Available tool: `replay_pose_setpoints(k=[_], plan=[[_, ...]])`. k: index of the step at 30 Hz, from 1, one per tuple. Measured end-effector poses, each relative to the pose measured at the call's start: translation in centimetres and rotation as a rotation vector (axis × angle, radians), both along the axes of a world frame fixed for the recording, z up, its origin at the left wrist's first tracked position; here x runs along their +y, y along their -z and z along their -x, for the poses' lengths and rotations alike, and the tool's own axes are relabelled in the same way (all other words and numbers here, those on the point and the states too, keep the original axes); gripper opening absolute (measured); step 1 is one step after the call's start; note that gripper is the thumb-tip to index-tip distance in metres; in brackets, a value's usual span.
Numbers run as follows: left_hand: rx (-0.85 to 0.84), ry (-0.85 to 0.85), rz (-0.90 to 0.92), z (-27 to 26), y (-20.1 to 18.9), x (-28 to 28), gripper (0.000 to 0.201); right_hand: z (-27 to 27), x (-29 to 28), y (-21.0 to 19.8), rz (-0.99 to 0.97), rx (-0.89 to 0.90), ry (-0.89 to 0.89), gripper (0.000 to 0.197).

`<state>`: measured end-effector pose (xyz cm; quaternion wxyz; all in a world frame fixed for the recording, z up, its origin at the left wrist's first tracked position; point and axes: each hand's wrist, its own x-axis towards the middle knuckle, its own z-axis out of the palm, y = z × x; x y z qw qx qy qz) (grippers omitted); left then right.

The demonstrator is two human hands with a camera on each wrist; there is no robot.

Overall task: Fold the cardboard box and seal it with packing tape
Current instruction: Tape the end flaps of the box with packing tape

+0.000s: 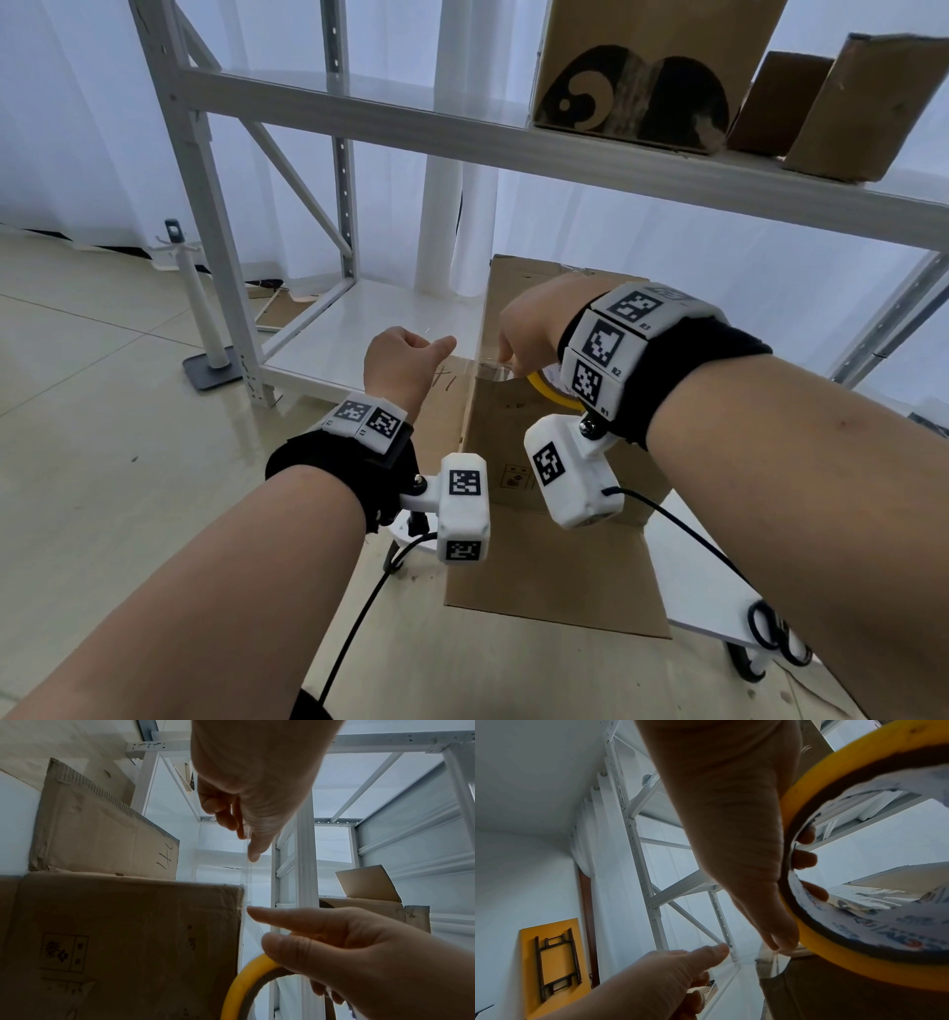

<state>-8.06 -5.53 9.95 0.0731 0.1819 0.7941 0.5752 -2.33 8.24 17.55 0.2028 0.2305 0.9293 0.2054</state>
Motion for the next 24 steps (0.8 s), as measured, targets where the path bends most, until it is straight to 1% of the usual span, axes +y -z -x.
replay_pose_setpoints(k=[3, 5, 7, 10, 16, 20, 24], plan=[[-0.015, -0.006, -0.03, 0.1, 0.0, 0.0, 0.03, 0.8, 1.9, 1.8, 0.036, 0.045, -0.036, 0.03], [-0.027, -0.006, -0.047, 0.1, 0.1, -0.1, 0.027, 1.2, 2.8, 2.3, 0.032, 0.059, -0.028, 0.029], [-0.034, -0.007, -0.056, 0.1, 0.1, -0.1, 0.025, 0.1, 0.5, 0.7, 0.005, 0.024, -0.045, 0.024], [-0.035, -0.011, -0.063, 0.1, 0.1, -0.3, 0.024, -0.4, -0.6, -0.3, -0.036, -0.009, -0.104, 0.027], [-0.03, -0.013, -0.029, 0.2, 0.3, -0.4, 0.023, -1.3, -1.6, -1.2, -0.054, -0.062, -0.146, 0.031], [-0.03, -0.002, -0.008, 0.2, 0.5, -0.5, 0.025, -1.4, -2.3, -1.4, -0.066, -0.057, -0.165, 0.034], [-0.036, 0.017, -0.002, 0.4, 1.1, -0.5, 0.026, -1.3, -3.0, -1.6, -0.083, -0.107, -0.192, 0.036]])
